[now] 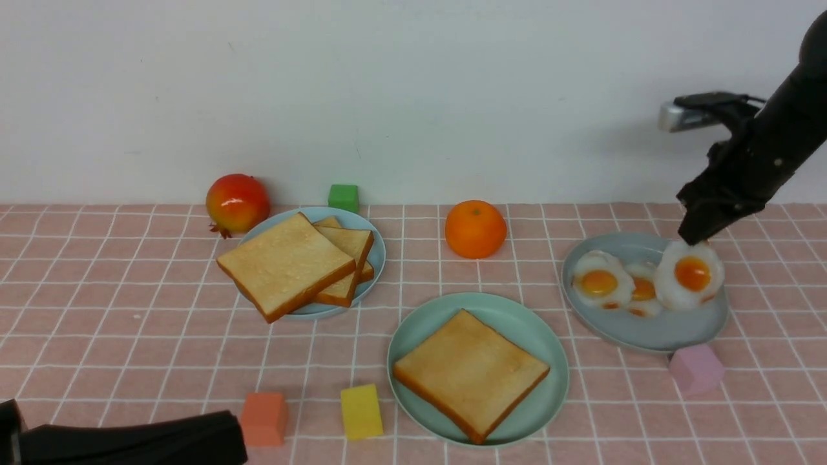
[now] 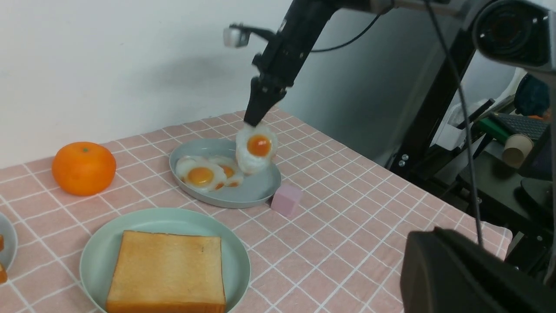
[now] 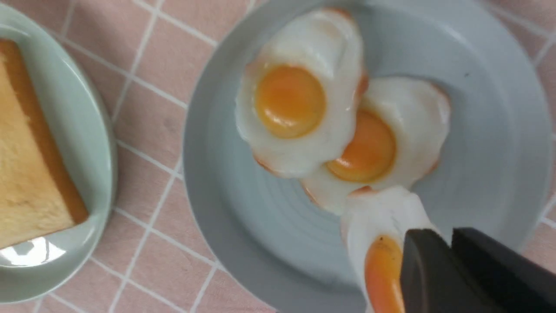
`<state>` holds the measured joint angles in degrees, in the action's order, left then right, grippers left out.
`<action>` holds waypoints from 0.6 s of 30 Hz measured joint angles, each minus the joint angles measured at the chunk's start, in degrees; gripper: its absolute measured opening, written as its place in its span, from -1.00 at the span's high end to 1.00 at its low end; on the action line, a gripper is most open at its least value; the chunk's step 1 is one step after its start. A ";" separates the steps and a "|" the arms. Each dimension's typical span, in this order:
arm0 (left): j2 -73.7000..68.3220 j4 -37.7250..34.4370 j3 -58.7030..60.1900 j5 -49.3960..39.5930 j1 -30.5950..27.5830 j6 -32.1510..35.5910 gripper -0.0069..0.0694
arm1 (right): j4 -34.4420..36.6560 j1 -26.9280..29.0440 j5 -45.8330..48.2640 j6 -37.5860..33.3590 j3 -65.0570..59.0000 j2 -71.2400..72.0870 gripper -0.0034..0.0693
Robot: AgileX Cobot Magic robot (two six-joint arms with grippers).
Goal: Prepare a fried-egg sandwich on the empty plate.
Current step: Use the right arm to place the fried egg on the slice of bread in the middle
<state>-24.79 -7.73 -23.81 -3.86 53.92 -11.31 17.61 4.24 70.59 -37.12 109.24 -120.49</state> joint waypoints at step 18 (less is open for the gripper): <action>0.00 0.39 0.00 -1.08 0.00 0.00 0.73 | 8.04 -0.06 0.32 6.99 -16.59 19.35 0.67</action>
<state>-24.79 -7.34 -23.81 -4.94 53.92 -11.31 25.65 4.18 70.91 -30.12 92.65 -101.14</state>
